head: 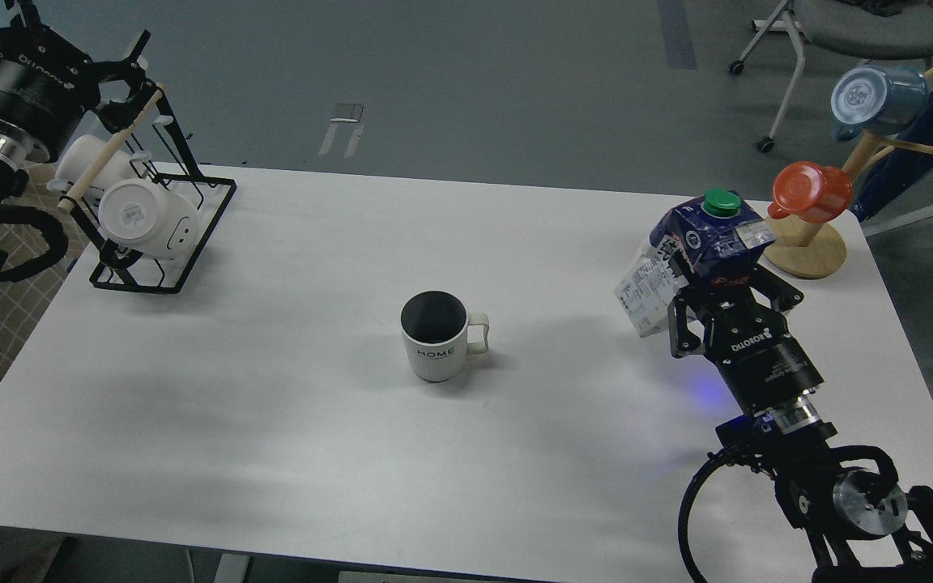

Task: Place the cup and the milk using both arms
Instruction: 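Carry the milk carton with the right gripper beside the mug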

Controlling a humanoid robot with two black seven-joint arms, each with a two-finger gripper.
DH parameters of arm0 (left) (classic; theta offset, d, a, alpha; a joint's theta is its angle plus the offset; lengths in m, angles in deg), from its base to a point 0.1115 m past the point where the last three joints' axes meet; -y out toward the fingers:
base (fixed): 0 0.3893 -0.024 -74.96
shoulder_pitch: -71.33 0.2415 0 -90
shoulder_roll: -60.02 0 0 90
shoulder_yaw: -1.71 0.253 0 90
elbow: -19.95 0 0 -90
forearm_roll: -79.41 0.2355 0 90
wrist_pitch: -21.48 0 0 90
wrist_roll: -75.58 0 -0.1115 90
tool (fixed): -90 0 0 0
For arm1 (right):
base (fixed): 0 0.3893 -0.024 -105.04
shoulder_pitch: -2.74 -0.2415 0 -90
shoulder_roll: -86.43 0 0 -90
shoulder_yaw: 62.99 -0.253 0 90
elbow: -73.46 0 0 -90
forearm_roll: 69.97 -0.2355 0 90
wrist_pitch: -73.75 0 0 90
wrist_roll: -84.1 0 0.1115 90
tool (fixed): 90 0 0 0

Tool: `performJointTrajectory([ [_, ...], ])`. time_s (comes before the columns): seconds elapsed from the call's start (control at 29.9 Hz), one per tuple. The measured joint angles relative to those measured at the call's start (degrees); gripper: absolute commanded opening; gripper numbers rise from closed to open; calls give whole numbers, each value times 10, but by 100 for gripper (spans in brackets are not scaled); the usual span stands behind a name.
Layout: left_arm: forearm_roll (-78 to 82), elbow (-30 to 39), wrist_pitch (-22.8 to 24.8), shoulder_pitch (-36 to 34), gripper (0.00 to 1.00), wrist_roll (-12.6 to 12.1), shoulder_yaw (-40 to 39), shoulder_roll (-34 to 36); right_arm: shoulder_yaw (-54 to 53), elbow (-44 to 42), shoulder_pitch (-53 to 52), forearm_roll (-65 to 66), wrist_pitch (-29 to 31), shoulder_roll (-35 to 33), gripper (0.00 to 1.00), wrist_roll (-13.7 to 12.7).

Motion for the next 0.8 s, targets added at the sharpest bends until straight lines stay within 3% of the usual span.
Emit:
performJointTrajectory([
  [0.13,0,-1,-1,1,98,-17,2,10,57,-70,-53,3,0,3,14,-1],
  [0.33,0,-1,-8,3,98,-19,3,17,107,-142,-97,5,0,3,15,-1],
  [0.8,1,1,-10,27,98,-17,1,18,181,-150,-127,-4,0,3,20,-22],
])
